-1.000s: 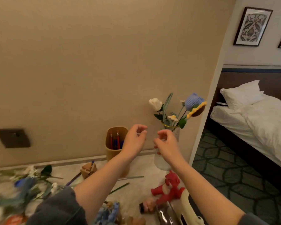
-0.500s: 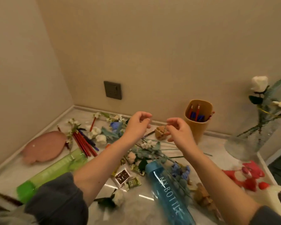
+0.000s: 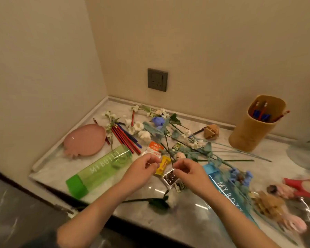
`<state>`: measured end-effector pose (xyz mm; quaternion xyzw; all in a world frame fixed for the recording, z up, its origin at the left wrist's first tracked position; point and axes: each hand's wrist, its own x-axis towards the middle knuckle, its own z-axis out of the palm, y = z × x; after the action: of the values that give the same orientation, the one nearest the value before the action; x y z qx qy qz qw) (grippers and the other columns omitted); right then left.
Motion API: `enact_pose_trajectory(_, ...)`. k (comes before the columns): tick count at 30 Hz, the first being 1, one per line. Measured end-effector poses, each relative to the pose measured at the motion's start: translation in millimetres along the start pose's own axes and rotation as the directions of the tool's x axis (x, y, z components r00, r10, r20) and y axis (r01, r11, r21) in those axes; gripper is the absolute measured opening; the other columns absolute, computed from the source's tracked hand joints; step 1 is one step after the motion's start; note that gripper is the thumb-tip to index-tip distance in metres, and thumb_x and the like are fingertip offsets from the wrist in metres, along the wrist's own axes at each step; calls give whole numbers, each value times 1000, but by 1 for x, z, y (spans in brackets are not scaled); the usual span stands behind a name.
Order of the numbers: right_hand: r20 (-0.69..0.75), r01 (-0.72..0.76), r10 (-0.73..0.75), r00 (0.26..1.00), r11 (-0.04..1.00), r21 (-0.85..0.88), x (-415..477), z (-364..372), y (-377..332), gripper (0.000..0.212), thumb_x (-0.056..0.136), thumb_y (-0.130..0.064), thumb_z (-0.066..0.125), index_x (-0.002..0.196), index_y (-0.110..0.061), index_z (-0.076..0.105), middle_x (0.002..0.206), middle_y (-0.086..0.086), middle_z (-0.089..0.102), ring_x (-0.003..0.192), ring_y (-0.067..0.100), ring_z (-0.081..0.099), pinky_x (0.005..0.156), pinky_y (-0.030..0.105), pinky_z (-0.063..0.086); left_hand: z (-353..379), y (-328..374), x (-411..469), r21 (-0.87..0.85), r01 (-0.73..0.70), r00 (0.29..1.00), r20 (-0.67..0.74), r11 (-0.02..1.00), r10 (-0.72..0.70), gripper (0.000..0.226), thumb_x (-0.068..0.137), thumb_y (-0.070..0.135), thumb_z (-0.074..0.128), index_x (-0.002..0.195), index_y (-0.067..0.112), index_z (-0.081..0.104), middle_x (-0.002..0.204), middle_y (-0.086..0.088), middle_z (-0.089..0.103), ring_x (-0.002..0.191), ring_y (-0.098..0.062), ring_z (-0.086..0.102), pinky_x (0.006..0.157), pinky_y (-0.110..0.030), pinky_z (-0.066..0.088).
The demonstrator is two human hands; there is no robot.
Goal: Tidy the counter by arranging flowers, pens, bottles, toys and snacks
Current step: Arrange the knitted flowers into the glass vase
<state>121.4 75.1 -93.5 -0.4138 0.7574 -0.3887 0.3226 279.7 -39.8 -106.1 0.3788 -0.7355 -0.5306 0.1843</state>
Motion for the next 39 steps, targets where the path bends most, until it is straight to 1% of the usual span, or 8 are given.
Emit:
enact_pose_trajectory(5, 92, -19, 33, 995, 987, -158, -21, 33, 18, 23, 73, -36, 75, 92, -36, 62, 92, -15, 65, 83, 2, 60, 71, 22, 51, -3, -44, -30, 142, -24, 999, 49, 990, 18, 20, 90, 20, 60, 90, 40, 63, 92, 18, 66, 89, 0, 62, 84, -30, 52)
enact_pose_trajectory(13, 105, 144, -115, 988, 931, -336, -39, 54, 31, 52, 62, -54, 72, 111, -40, 61, 100, -20, 55, 99, 1, 47, 85, 22, 44, -3, -67, -39, 257, -181, 983, 88, 949, 163, 25, 88, 21, 59, 89, 46, 59, 93, 22, 60, 89, 4, 57, 75, -16, 46)
enact_pose_trajectory(17, 153, 160, -105, 983, 897, -413, -42, 57, 32, 47, 66, -46, 71, 111, -42, 60, 98, -24, 55, 96, -1, 51, 81, 25, 49, -2, -74, -38, 304, -240, 970, 112, 922, 216, 20, 87, 24, 61, 92, 43, 60, 91, 23, 60, 90, 5, 54, 75, -12, 43)
enact_pose_trajectory(22, 25, 27, -24, 999, 992, -122, -38, 55, 19, 30, 72, -18, 73, 92, -39, 66, 81, -19, 66, 79, -2, 60, 69, 10, 44, -5, -70, -42, 289, -289, 955, 160, 913, 252, 13, 89, 37, 55, 96, 36, 67, 88, 22, 65, 84, 4, 57, 72, -16, 45)
enact_pose_trajectory(27, -133, 31, -12, 991, 989, 144, -29, 41, -19, 27, 73, -6, 75, 86, -29, 71, 75, -8, 70, 64, 3, 61, 61, 19, 50, -14, -53, -42, 150, -253, 954, 205, 956, 220, 21, 90, 50, 47, 91, 38, 65, 70, 16, 64, 65, -2, 59, 64, -35, 50)
enact_pose_trajectory(34, -224, 21, 26, 974, 979, 205, 7, 19, -70, 20, 74, -13, 77, 85, -28, 71, 89, -1, 67, 70, 13, 68, 66, 32, 59, -31, -20, -16, 103, -324, 941, 142, 941, 308, 13, 89, 46, 49, 85, 41, 61, 61, 15, 54, 56, -8, 49, 57, -38, 42)
enact_pose_trajectory(37, -272, 5, 65, 960, 969, 249, 27, 9, -82, 16, 78, -23, 76, 93, -22, 70, 94, 6, 69, 72, 14, 68, 63, 33, 59, -37, -10, 2, 200, -307, 950, 130, 930, 285, 18, 92, 45, 47, 88, 37, 63, 69, 13, 61, 65, -9, 56, 61, -36, 45)
enact_pose_trajectory(39, -285, -6, 99, 953, 950, 311, 39, 5, -87, 23, 81, -33, 74, 99, -20, 69, 95, 7, 68, 81, 20, 67, 75, 44, 60, -40, -3, 12, 219, -300, 953, 117, 928, 281, 20, 96, 39, 47, 85, 36, 63, 76, 7, 65, 73, -13, 60, 67, -38, 49)
